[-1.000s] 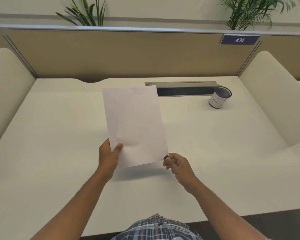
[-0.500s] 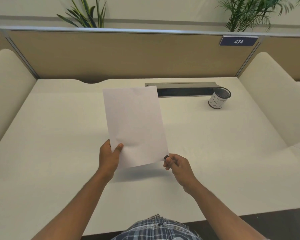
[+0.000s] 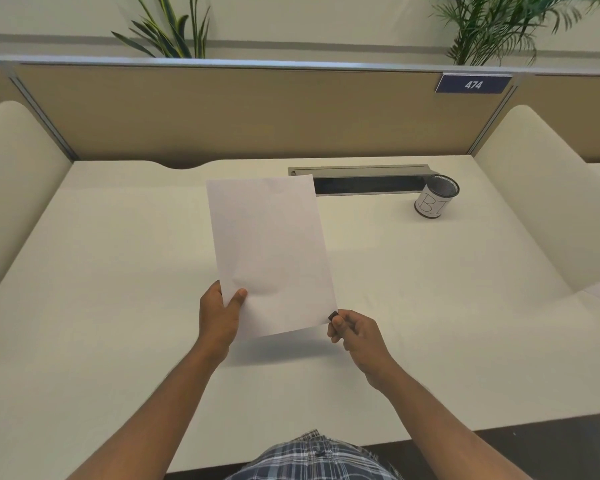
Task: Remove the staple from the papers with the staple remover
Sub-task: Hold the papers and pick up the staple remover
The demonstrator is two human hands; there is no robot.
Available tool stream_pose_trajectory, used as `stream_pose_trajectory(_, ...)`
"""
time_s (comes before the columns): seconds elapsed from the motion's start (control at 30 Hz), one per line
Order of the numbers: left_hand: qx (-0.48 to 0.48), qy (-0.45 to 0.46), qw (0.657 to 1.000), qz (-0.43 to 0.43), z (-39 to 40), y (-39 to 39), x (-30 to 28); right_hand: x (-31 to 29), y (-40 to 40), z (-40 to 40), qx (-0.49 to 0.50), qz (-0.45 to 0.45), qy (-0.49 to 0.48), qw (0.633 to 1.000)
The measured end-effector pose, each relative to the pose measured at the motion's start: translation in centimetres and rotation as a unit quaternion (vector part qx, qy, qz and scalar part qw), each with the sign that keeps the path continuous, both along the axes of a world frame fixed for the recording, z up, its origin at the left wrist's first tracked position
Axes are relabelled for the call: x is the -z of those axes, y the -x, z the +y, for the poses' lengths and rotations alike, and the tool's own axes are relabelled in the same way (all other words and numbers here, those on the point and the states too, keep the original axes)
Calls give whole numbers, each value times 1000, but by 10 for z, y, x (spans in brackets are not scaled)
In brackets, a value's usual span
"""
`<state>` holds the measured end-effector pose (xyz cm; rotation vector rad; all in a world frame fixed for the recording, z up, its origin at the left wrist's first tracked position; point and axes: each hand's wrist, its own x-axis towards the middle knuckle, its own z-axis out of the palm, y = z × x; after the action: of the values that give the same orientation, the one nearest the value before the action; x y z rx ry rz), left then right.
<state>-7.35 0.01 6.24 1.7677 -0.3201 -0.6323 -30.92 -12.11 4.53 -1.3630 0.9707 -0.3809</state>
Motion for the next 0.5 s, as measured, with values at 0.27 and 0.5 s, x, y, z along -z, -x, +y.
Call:
stream_pose_trajectory(0.27, -1, -1, 1000, -3, -1, -1, -1, -3, -1, 1, -6, 7, -15, 1000)
stream_pose_trajectory(0.5, 0, -2, 1000, 2, -2, -1, 0, -4, -2, 1, 3, 2, -43, 999)
